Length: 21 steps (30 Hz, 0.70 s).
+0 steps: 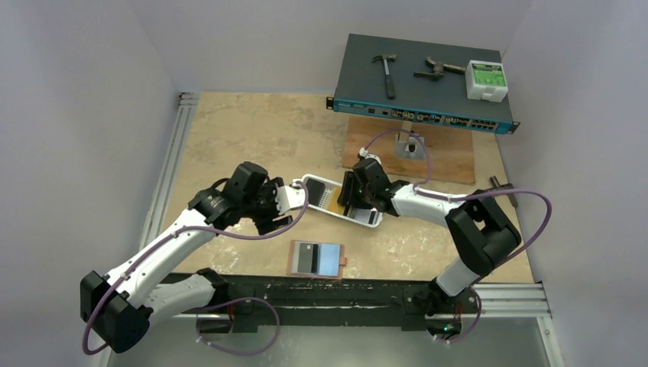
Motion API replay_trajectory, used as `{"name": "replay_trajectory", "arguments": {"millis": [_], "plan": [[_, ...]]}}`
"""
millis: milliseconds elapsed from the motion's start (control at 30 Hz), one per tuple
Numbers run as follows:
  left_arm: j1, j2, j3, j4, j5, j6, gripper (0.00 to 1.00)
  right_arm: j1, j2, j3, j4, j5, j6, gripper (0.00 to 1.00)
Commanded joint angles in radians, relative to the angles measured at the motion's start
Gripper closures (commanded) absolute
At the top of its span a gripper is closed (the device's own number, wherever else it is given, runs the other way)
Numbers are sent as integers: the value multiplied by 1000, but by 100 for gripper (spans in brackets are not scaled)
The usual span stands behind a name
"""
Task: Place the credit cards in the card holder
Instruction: Pick up the credit card from the storage box.
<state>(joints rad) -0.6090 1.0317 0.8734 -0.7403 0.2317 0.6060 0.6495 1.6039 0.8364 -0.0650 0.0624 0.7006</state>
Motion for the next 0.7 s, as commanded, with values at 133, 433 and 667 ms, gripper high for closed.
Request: {"name": "replay_trajectory", "arguments": {"millis": [133, 433, 667], "plan": [[4, -16, 33, -5, 6, 8, 32, 0, -36, -24, -10, 68, 14, 67], [4, -22, 35, -10, 5, 6, 32, 1, -81, -44, -38, 79, 17, 78], [4, -6, 48, -15, 9, -8, 33, 0, -128, -61, -52, 83, 11, 83]]}}
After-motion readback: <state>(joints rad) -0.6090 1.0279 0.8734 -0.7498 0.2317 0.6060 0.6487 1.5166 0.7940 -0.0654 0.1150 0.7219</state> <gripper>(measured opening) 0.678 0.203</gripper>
